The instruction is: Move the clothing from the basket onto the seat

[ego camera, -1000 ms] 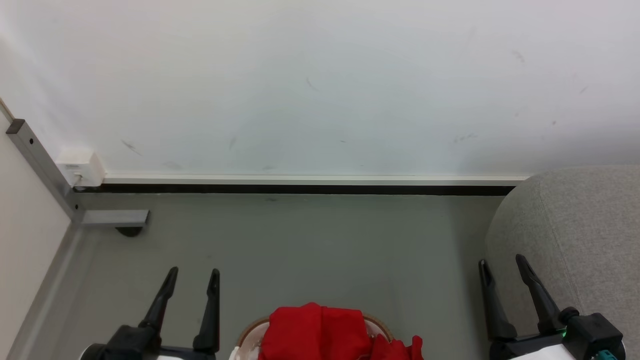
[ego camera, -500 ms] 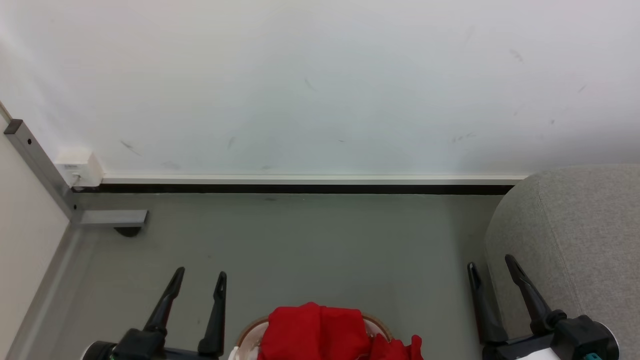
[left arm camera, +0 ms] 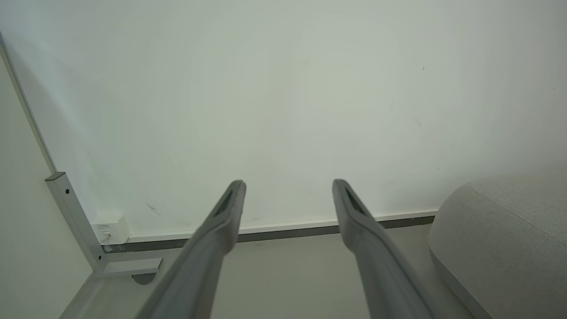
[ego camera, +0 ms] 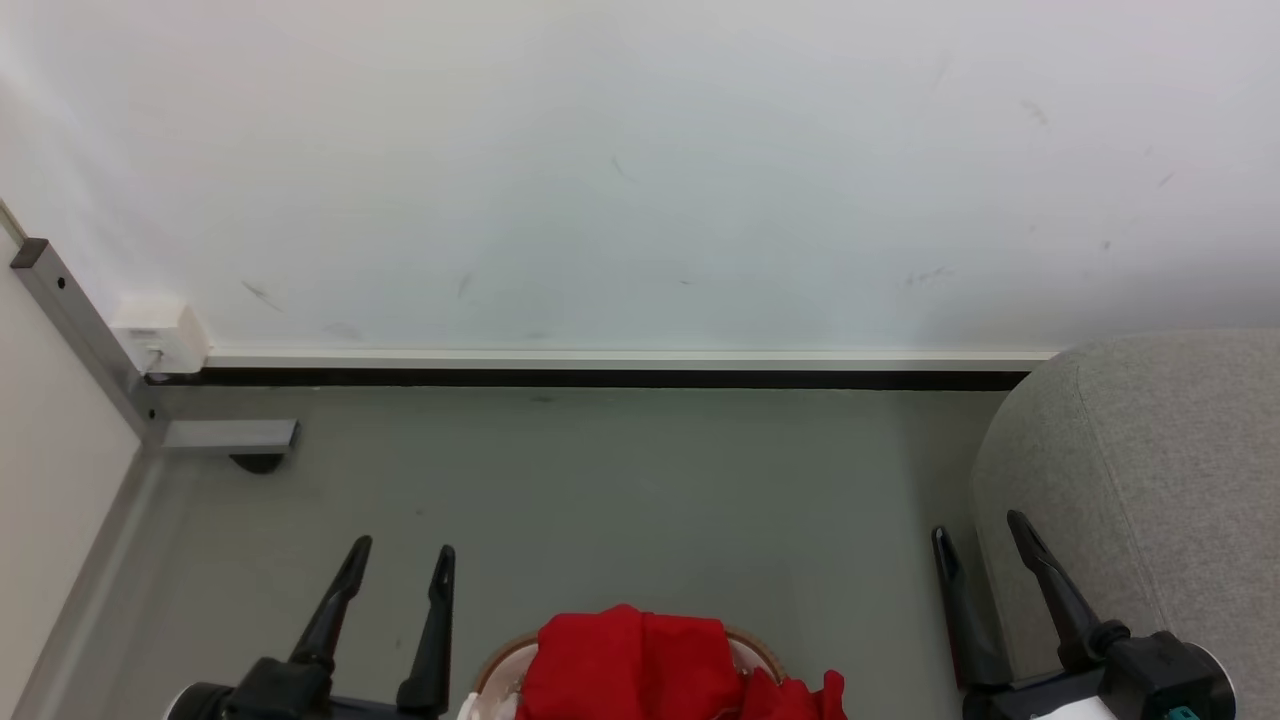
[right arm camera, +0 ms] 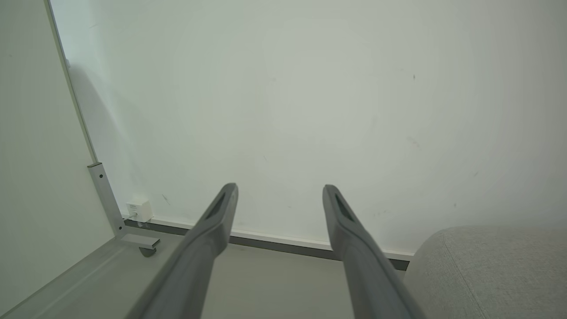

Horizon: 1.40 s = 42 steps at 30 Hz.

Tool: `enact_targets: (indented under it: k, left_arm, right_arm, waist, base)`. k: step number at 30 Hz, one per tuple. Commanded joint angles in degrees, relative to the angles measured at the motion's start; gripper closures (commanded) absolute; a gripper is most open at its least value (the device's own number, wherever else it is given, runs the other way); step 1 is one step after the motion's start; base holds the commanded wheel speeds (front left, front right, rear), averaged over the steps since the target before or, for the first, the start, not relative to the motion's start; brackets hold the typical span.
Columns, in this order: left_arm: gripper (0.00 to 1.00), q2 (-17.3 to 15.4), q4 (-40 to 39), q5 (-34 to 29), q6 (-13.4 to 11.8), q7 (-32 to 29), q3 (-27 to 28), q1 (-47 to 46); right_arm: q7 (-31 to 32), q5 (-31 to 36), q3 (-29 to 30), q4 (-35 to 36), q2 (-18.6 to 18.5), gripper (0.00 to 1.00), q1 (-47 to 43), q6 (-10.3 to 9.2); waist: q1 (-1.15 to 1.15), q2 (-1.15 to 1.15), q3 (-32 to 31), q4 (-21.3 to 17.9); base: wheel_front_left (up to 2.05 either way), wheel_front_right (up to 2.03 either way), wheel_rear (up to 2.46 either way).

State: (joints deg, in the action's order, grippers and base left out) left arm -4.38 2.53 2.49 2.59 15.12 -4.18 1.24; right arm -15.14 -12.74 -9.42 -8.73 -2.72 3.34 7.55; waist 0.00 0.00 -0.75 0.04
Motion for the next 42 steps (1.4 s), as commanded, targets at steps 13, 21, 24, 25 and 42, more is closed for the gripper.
enact_targets:
  k: [13,21,24,25,42]
  left_arm:
    - [0.00,0.26,1.21,1.08,1.27,0.06,1.41,-0.30]
    - [0.00,0.54,1.68,1.63,1.56,0.05,1.85,-2.45]
    - [0.00,0.16,2.57,1.20,2.30,0.05,1.08,-3.61]
    - [0.00,0.02,3.06,1.23,2.58,0.05,0.86,-4.05]
    - [0.00,-4.25,19.87,-0.76,4.47,0.05,-5.09,-17.29]
  right_arm:
    - [-0.01,-0.32,1.62,0.38,-0.30,0.00,-0.64,-0.12]
    - [0.00,-0.75,1.58,1.35,-0.29,0.00,1.37,-0.12]
    - [0.00,-1.00,1.85,1.82,-0.30,0.00,2.01,-0.12]
    - [0.00,-1.06,2.00,2.10,-0.29,0.00,2.26,-0.12]
    - [0.00,-4.04,3.92,6.23,-0.25,0.00,8.18,-0.12]
  waist:
    - [0.00,0.00,2.21,-1.65]
    - [0.00,0.00,6.25,-4.15]
    - [0.00,0.00,8.40,-5.16]
    - [0.00,0.00,9.17,-5.47]
    - [0.00,0.00,25.48,-9.18]
  base:
    - [0.00,0.00,0.00]
    - [0.00,0.00,0.00]
    - [0.00,0.00,0.00]
    - [0.00,0.00,0.00]
    - [0.00,0.00,0.00]
